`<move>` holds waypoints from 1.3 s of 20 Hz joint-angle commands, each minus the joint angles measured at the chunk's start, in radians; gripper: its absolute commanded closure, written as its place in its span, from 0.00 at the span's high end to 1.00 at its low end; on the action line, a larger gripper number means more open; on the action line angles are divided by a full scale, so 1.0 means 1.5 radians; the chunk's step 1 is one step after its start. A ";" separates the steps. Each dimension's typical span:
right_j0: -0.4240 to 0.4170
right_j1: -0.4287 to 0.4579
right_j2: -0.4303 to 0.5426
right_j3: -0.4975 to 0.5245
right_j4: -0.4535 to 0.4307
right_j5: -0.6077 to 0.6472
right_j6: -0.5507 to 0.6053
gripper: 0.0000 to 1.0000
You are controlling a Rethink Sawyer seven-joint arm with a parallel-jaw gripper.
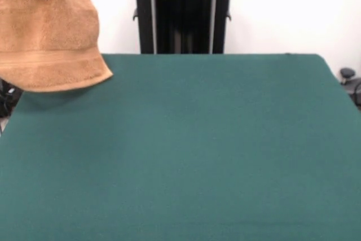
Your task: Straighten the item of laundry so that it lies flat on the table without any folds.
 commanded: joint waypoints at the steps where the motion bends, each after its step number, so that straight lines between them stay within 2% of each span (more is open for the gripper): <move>1: 0.022 0.003 0.135 0.083 -0.031 -0.016 -0.180 0.00; 11: 0.021 0.009 0.163 0.093 -0.050 -0.018 -0.137 0.00; 20: 0.093 0.065 0.160 0.070 -0.042 -0.037 0.000 0.00; 26: 0.143 0.086 0.145 0.050 -0.018 -0.029 0.062 0.00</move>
